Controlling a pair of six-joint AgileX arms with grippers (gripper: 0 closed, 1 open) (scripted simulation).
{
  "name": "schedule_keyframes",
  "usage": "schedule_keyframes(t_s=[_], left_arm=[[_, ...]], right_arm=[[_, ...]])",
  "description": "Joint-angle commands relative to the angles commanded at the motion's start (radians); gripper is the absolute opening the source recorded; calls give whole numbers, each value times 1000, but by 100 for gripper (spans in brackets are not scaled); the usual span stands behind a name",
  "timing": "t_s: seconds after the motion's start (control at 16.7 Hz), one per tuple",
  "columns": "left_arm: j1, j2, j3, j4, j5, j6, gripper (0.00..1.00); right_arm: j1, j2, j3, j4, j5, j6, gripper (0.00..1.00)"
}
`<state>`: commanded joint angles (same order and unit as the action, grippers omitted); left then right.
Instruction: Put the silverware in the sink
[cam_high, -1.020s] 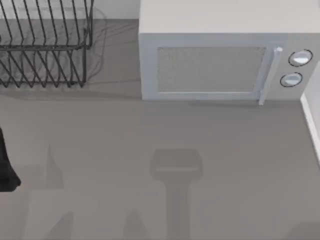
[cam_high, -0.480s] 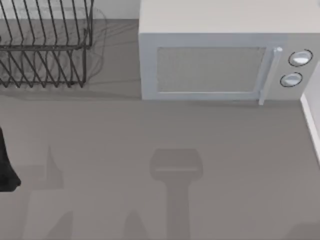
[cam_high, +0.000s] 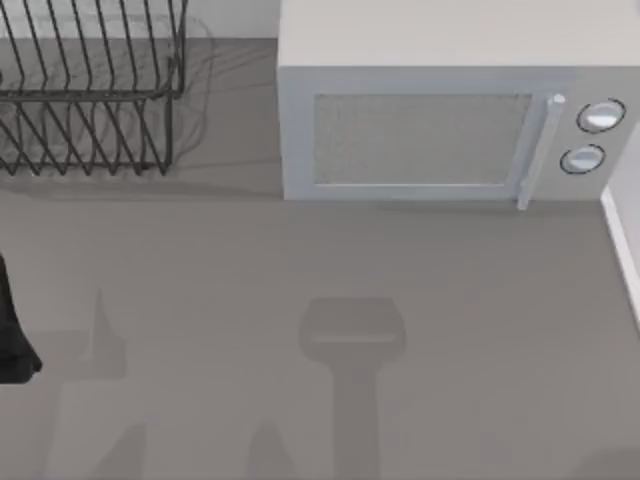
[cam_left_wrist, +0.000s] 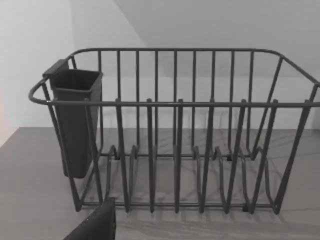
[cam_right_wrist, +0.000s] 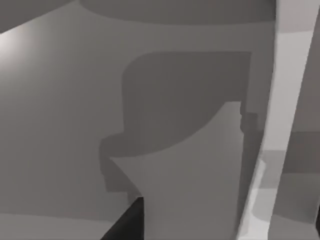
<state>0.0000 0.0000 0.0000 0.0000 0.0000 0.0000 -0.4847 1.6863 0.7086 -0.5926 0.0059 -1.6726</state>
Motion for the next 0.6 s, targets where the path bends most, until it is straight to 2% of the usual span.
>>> schedule_keyframes(t_s=[0.12,0.18,0.6], left_arm=[[0,0,0,0,0,0,100],[0,0,0,0,0,0,100],[0,0,0,0,0,0,100]], right_arm=[[0,0,0,0,0,0,2],[0,0,0,0,0,0,0],[0,0,0,0,0,0,0]])
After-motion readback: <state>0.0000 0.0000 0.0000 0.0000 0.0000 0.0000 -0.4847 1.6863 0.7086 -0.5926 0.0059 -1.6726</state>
